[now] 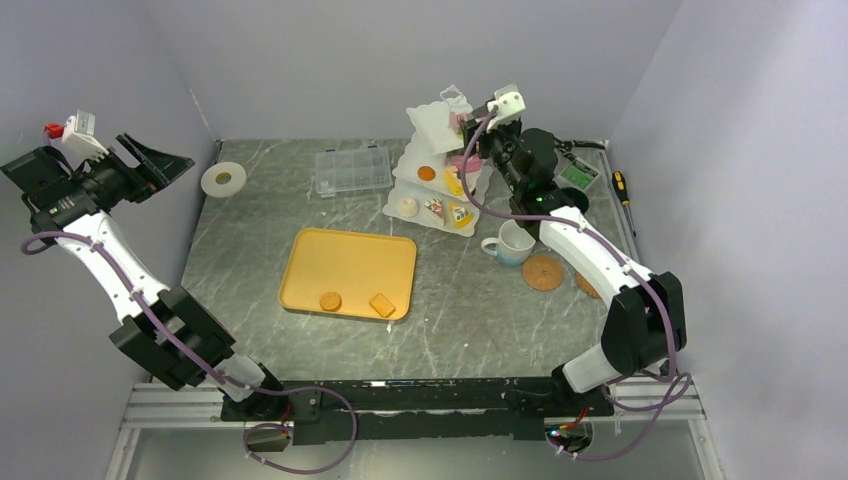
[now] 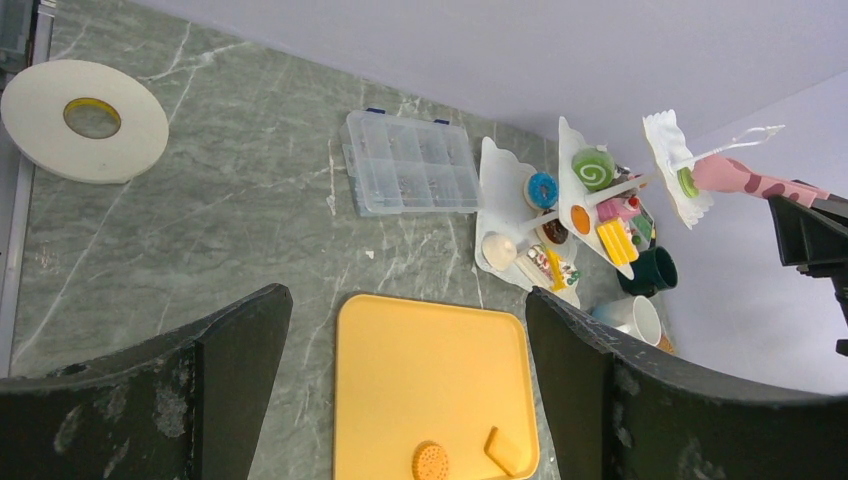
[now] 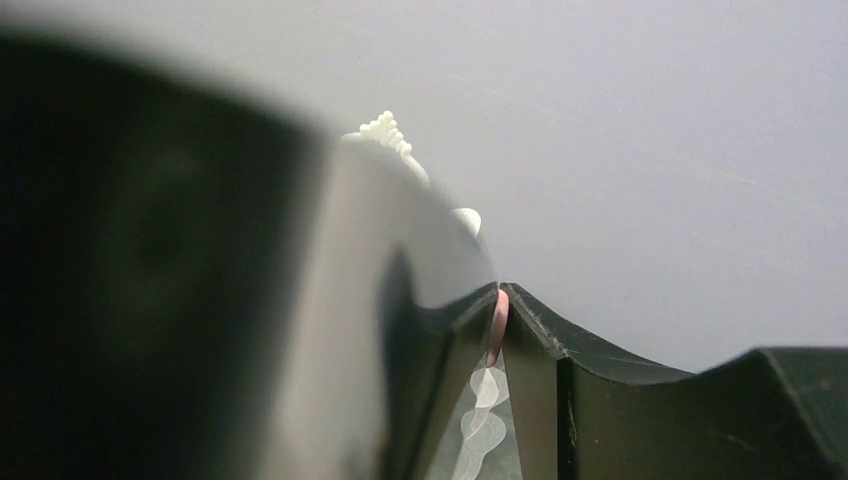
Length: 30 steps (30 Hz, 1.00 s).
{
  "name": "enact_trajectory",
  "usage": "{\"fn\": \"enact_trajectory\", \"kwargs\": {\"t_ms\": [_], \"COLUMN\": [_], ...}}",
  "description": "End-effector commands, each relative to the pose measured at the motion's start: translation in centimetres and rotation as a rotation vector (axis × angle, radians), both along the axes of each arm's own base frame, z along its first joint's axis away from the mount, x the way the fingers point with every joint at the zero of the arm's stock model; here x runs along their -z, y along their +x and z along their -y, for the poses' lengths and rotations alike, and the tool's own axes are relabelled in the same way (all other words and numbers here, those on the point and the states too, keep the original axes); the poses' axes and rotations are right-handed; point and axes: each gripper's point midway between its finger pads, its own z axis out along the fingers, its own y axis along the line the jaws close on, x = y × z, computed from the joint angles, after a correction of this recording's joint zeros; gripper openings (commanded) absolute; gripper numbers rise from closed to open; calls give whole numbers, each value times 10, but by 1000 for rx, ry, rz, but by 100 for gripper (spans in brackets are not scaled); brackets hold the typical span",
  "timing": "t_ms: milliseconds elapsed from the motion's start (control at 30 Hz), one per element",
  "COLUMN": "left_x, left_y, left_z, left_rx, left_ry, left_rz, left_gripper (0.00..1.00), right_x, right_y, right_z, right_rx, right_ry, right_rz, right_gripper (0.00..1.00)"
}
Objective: Serve the afternoon tea
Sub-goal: Place the desert on the desert table.
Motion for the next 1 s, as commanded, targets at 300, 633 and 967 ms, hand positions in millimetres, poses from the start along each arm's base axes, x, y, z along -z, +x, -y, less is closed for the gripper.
{"fn": "enact_trajectory", "kwargs": {"t_ms": [300,633,967], "left_x": [-26,-21,-19], "left_y": [-6,-5,-7], "left_z": [7,6,6], "left_rx": [31,28,23], "left_ry": [47,38,40], "left_rz": [75,62,52], "left_gripper": [93,93,93], "right_x": [-56,-26,65], "right_y": [-63,-150,-215], "right_z": [-2,-81,-209], "right_rx": [-121,-358,-673], "right_ry": [88,39,-24], "right_rz": [121,48,-147], "right_gripper": [64,63,63]}}
